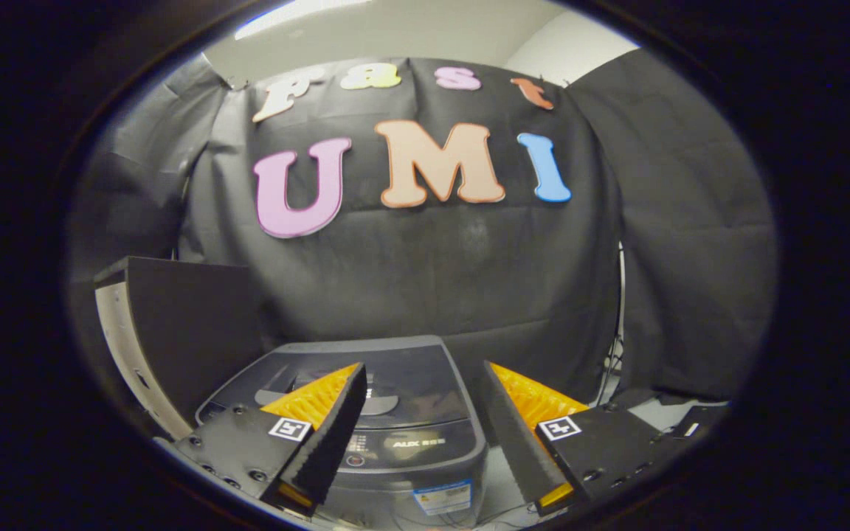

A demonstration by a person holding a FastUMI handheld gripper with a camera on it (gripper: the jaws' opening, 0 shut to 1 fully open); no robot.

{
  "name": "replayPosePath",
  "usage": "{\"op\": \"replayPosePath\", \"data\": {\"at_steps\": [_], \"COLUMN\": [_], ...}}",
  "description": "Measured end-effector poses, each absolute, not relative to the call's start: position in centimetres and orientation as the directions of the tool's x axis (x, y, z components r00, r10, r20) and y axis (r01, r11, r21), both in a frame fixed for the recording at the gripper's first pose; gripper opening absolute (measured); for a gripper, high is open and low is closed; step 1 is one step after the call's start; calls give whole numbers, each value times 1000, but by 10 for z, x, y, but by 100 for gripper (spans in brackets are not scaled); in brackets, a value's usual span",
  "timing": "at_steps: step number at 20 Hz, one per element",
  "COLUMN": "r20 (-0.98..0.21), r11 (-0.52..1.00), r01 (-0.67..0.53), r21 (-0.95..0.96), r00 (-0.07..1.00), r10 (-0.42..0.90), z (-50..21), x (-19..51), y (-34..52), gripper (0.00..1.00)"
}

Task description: Put the clothes into the washing machine and then close the washing machine lid.

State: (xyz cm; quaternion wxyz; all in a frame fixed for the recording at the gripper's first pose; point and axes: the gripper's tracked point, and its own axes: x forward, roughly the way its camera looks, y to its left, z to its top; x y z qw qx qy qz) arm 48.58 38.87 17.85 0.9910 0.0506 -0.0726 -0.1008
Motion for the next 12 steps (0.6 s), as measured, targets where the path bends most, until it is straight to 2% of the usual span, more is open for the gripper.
{"op": "replayPosePath", "data": {"at_steps": [2, 6, 12], "r20": [163, 76, 16], "r11": [976, 975, 981], "r01": [193, 179, 150], "r21": [97, 135, 121], "r00": [965, 979, 988], "r10": [-207, -190, -153], "z": [178, 157, 129], "x": [485, 475, 450], "y": [389, 397, 409], "gripper": [96, 96, 97]}}
